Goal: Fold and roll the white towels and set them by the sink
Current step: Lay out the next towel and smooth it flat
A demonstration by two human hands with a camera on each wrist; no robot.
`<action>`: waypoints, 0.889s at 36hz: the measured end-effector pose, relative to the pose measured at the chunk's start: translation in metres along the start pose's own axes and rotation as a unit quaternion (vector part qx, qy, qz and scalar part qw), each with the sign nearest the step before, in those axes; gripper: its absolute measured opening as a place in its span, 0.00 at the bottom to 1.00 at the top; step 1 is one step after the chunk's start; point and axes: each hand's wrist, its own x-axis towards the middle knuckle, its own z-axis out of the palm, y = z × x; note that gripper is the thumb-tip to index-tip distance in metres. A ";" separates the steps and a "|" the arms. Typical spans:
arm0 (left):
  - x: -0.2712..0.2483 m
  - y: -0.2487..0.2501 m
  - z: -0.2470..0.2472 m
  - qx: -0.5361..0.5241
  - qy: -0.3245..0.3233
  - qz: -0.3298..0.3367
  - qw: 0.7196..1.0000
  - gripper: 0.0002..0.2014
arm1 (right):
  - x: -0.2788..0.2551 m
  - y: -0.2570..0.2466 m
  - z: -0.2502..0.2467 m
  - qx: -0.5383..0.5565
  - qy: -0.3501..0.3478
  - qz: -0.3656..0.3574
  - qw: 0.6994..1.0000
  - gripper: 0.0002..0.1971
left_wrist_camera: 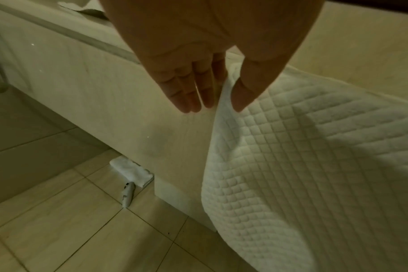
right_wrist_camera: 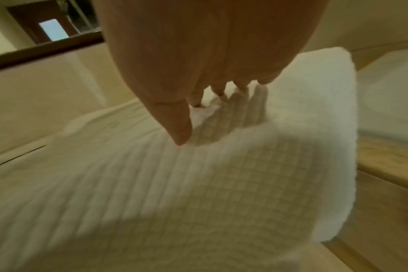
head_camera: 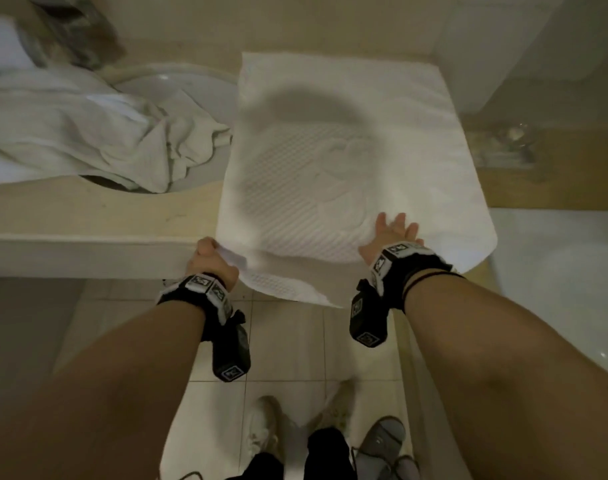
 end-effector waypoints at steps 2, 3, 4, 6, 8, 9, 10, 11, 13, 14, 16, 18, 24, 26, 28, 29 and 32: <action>0.005 -0.005 0.000 -0.014 -0.027 0.003 1.000 0.24 | -0.006 -0.020 0.003 -0.029 0.002 -0.047 0.998 0.39; 0.007 -0.006 0.000 -0.014 -0.043 0.004 0.999 0.24 | -0.009 -0.032 0.006 -0.041 0.000 -0.076 0.996 0.39; 0.010 -0.009 0.001 -0.013 -0.055 0.009 0.998 0.25 | -0.011 -0.043 0.009 -0.048 -0.007 -0.101 0.994 0.39; 0.014 -0.014 0.002 -0.013 -0.074 0.020 0.997 0.26 | -0.015 -0.062 0.013 -0.049 -0.034 -0.125 0.990 0.39; 0.019 -0.017 0.004 -0.023 -0.096 0.039 0.994 0.27 | -0.016 -0.074 0.011 -0.045 -0.052 -0.113 0.991 0.39; 0.021 -0.018 0.005 -0.017 -0.110 0.047 0.993 0.26 | -0.015 -0.078 0.009 -0.044 -0.058 -0.103 0.992 0.38; 0.022 -0.018 0.005 -0.009 -0.121 0.057 0.991 0.25 | -0.014 -0.081 0.007 -0.046 -0.063 -0.094 0.992 0.37; 0.023 -0.019 0.005 0.004 -0.132 0.060 0.989 0.24 | -0.013 -0.083 0.005 -0.051 -0.068 -0.087 0.993 0.37; 0.024 -0.020 0.007 0.037 -0.156 0.062 0.985 0.23 | -0.011 -0.084 0.003 -0.061 -0.070 -0.078 0.993 0.36; 0.024 -0.022 0.009 0.063 -0.167 0.064 0.982 0.24 | -0.010 -0.084 0.004 -0.063 -0.068 -0.076 0.993 0.35; 0.023 -0.028 0.013 0.130 -0.195 0.065 0.970 0.22 | -0.012 -0.083 0.006 -0.066 -0.059 -0.076 0.993 0.35; 0.022 -0.035 0.016 0.181 -0.222 0.070 0.956 0.20 | -0.015 -0.083 0.007 -0.077 -0.051 -0.077 0.993 0.37; 0.022 -0.049 0.009 0.214 -0.246 0.048 0.944 0.16 | -0.022 -0.085 0.008 -0.102 -0.039 -0.073 0.991 0.40; 0.025 -0.045 0.001 0.222 -0.229 0.052 0.946 0.17 | -0.022 -0.085 0.007 -0.092 -0.045 -0.068 0.992 0.40; 0.027 -0.038 -0.011 0.236 -0.211 0.070 0.946 0.17 | -0.025 -0.084 0.005 -0.074 -0.039 -0.073 0.994 0.37; 0.028 -0.033 -0.017 0.242 -0.204 0.082 0.945 0.16 | -0.026 -0.082 0.003 -0.059 -0.029 -0.081 0.995 0.35; 0.030 -0.017 -0.038 0.252 -0.176 0.116 0.945 0.15 | -0.031 -0.076 0.001 -0.024 0.014 -0.111 0.993 0.34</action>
